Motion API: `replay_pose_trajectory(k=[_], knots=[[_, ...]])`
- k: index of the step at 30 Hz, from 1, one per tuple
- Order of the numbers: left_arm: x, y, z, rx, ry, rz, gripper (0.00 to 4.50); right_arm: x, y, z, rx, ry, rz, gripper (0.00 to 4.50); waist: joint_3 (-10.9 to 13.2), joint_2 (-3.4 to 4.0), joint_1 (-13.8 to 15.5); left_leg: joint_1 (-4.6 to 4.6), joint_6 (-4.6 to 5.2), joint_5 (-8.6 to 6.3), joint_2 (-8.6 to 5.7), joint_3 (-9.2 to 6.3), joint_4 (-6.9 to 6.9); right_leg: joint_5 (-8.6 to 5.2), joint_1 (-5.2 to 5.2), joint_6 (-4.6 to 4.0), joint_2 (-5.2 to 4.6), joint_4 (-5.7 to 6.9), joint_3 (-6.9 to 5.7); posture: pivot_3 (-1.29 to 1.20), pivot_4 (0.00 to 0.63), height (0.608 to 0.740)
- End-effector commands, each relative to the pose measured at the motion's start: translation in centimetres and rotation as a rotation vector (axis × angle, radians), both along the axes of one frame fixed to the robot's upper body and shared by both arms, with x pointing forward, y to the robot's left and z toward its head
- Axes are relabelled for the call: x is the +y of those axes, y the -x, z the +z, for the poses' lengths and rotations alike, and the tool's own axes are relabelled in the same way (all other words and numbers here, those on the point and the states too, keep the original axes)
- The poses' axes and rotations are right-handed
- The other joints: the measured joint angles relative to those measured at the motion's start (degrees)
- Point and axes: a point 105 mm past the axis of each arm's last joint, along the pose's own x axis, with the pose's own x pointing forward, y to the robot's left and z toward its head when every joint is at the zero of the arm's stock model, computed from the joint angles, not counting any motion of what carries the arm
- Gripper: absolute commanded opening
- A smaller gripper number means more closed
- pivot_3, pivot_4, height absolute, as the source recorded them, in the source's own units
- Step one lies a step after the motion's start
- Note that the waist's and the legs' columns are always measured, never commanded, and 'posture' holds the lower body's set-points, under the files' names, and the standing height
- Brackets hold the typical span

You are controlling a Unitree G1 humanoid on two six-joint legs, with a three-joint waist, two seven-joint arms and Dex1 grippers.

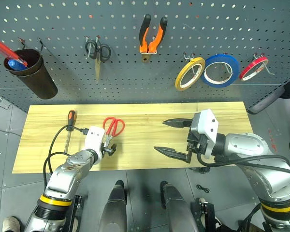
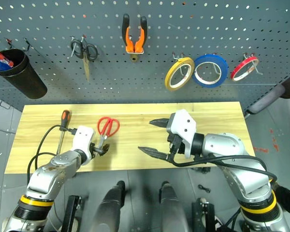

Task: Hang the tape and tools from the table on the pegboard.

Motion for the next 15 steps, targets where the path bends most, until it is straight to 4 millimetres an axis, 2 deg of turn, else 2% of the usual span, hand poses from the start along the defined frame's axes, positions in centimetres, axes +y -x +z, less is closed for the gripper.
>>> replay_pose_trajectory(k=[1, 7, 11, 12, 13, 15], knots=[[-0.1, -0.4, -0.2, -0.012, -0.023, 0.008, 4.50, 0.3, 0.8, 0.9, -0.044, 0.001, 0.029, 4.47, 0.0, 0.00, 0.0, 0.00, 0.00, 0.00, 0.00, 0.00, 0.00, 0.00, 0.00, 0.00, 0.00, 0.00, 0.00, -0.01, 0.439, 0.740], [0.2, -1.4, -1.0, 0.014, -0.044, 0.034, 4.50, 0.1, 0.2, 1.0, -0.051, 0.006, 0.017, 4.47, 0.0, -0.01, -0.1, 0.01, 0.00, 0.00, 0.00, 0.00, 0.00, 0.01, 0.00, -0.01, 0.01, 0.02, -0.01, -0.01, 0.447, 0.740], [0.1, -1.4, -1.3, 0.039, -0.053, 0.025, 4.50, 0.2, 0.2, 1.0, -0.051, 0.003, 0.012, 4.47, 0.1, -0.01, -0.2, 0.01, 0.00, 0.00, -0.01, 0.00, 0.00, 0.00, 0.00, 0.01, 0.00, 0.00, 0.01, -0.01, 0.449, 0.740], [0.1, -1.3, -1.4, 0.046, -0.053, 0.022, 3.95, 0.2, 0.2, 1.0, -0.050, 0.000, 0.009, 4.50, 0.1, -0.01, -0.2, 0.01, 0.01, 0.00, 0.00, 0.00, -0.01, 0.00, 0.01, 0.01, 0.00, 0.00, 0.01, -0.02, 0.450, 0.740], [0.2, -1.3, -1.6, 0.051, -0.052, 0.026, 3.70, 0.2, 0.2, 1.0, -0.049, -0.003, 0.005, 4.50, 0.1, -0.01, -0.2, 0.01, 0.01, 0.00, 0.00, 0.00, -0.01, 0.00, 0.01, 0.01, 0.00, 0.01, 0.00, -0.02, 0.450, 0.740], [0.4, -1.2, -1.6, 0.053, -0.052, 0.029, 2.88, 0.2, 0.1, 1.1, -0.049, -0.008, -0.002, 4.50, 0.1, -0.01, -0.2, 0.01, 0.01, 0.00, 0.00, 0.00, -0.01, 0.00, 0.00, 0.01, 0.00, 0.01, 0.00, -0.02, 0.450, 0.740]])
